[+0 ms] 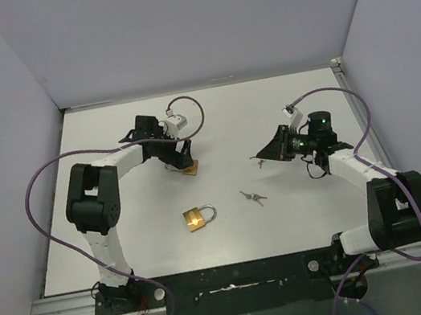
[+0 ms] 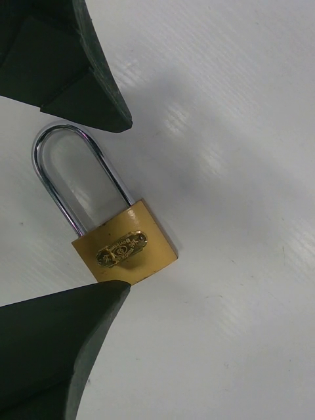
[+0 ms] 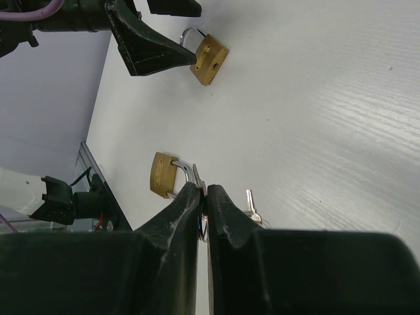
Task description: Unlock with the key
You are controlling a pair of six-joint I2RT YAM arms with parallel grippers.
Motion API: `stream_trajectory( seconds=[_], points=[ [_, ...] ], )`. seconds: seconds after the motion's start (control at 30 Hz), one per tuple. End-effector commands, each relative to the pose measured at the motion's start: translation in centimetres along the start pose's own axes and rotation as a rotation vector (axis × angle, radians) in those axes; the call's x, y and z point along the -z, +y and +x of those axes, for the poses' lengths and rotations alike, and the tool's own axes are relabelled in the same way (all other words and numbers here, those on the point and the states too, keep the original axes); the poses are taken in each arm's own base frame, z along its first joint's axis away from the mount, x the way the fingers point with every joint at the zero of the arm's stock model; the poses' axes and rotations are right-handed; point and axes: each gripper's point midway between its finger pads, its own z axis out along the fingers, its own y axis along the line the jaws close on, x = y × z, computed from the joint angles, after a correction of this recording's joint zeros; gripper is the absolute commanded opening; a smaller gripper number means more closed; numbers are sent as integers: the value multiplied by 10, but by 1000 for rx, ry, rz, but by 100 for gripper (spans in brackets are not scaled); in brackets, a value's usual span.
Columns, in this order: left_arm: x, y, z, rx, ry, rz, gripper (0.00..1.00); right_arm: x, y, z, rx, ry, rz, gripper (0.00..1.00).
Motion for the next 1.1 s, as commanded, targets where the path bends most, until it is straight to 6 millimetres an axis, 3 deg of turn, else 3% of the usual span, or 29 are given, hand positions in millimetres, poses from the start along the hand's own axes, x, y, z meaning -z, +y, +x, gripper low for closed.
stream_trajectory(
  seconds=[0.0, 0.5, 0.97, 1.07],
  points=[
    [3, 0, -16, 56, -2, 14, 98, 1, 12, -11, 58, -30, -31, 0],
    [8, -12, 17, 203, 102, -4, 98, 1, 16, -11, 65, -32, -46, 0],
    [13, -50, 39, 173, 164, -24, 98, 4, 16, -8, 66, -37, -46, 0],
    [12, -41, 41, 172, 161, -78, 98, 5, 16, -7, 68, -37, -46, 0]
  ],
)
